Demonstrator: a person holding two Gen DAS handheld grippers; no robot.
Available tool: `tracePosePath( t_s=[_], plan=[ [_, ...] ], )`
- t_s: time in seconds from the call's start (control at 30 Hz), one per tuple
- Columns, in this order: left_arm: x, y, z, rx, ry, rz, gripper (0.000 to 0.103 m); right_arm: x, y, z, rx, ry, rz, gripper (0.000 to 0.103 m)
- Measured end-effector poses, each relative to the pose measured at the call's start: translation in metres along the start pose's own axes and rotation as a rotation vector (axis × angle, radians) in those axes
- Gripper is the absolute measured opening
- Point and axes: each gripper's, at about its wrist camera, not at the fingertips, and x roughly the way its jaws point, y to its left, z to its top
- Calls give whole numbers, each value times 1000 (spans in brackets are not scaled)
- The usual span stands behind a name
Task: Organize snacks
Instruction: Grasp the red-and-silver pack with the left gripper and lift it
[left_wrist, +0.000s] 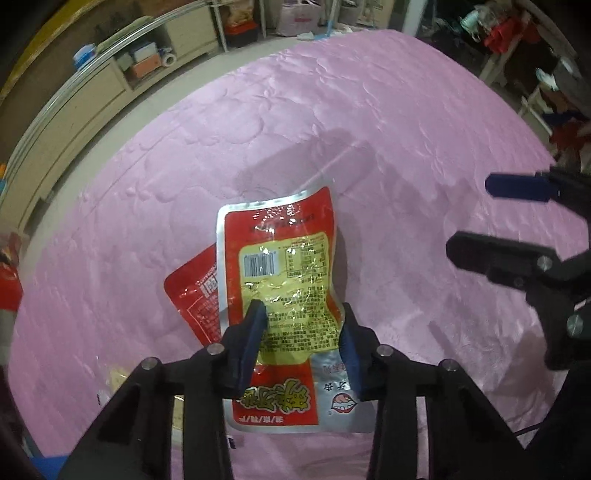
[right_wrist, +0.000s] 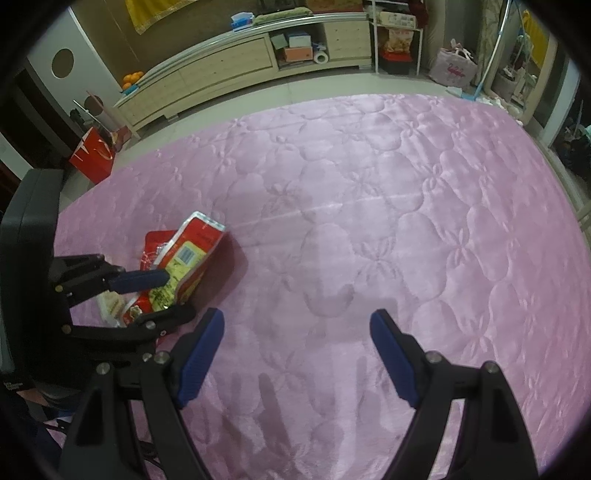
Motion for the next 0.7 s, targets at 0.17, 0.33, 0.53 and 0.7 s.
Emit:
tracePosePath(
  t_s=[0.17,0.33,0.53,0.7],
  plan=[
    [-28,1,-16,-48,-79,-6,16,-4,6,0,-10,-19,24,85],
    [-47,5,-24,-84,-121,26,3,1,18,3,-28,-22,51,85],
    [-78,30,-41,-174,-179,44,2,18,42,4,-62,14,106,85],
    [-88,54,-52,-261,-198,80,2,36,65,6,-85,65,140,85]
  ],
)
